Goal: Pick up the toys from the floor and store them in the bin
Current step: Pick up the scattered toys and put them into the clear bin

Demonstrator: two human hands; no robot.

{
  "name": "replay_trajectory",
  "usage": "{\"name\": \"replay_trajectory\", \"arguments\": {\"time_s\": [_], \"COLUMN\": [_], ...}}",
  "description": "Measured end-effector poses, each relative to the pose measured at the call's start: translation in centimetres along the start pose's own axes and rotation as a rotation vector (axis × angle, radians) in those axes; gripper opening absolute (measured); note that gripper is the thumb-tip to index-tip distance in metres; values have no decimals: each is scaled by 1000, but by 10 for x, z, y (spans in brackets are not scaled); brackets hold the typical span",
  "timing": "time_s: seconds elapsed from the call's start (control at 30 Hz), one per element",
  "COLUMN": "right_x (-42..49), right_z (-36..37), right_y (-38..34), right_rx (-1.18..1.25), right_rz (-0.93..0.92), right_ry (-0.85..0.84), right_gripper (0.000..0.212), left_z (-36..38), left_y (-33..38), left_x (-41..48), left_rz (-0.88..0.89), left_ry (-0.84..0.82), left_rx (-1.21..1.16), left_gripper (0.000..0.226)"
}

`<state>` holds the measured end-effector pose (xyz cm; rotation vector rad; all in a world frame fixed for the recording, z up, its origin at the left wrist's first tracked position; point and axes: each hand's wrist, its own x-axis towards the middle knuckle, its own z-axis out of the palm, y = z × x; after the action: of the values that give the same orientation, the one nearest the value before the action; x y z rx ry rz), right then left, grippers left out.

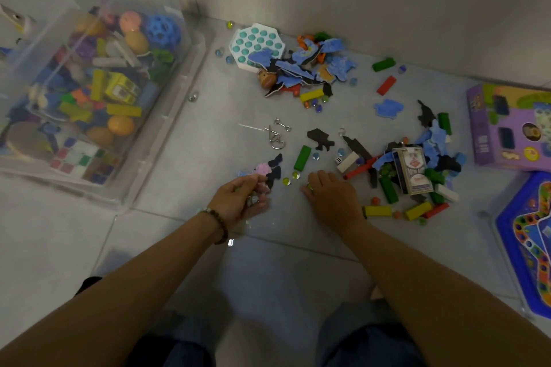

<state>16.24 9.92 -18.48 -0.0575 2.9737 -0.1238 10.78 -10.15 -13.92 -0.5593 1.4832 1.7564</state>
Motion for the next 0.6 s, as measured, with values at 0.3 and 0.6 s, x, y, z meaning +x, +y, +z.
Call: {"name": "replay_trajectory", "arguments": {"time_s": [0.3,0.6], "right_x": [12,50], "right_z": [-2,-89], "right_y": [9,-22], "right_rx": [38,1453], "right_rz": [23,496], "right_ry": [-38,-75], "right_gripper": [26,35], "left_z": [14,32], "left_y": [-1,60], "left_x": [-1,-23], "left_rz": [-42,164], "left_ry": [-5,53], "left_rx": [12,131], "left_gripper": [22,27]}}
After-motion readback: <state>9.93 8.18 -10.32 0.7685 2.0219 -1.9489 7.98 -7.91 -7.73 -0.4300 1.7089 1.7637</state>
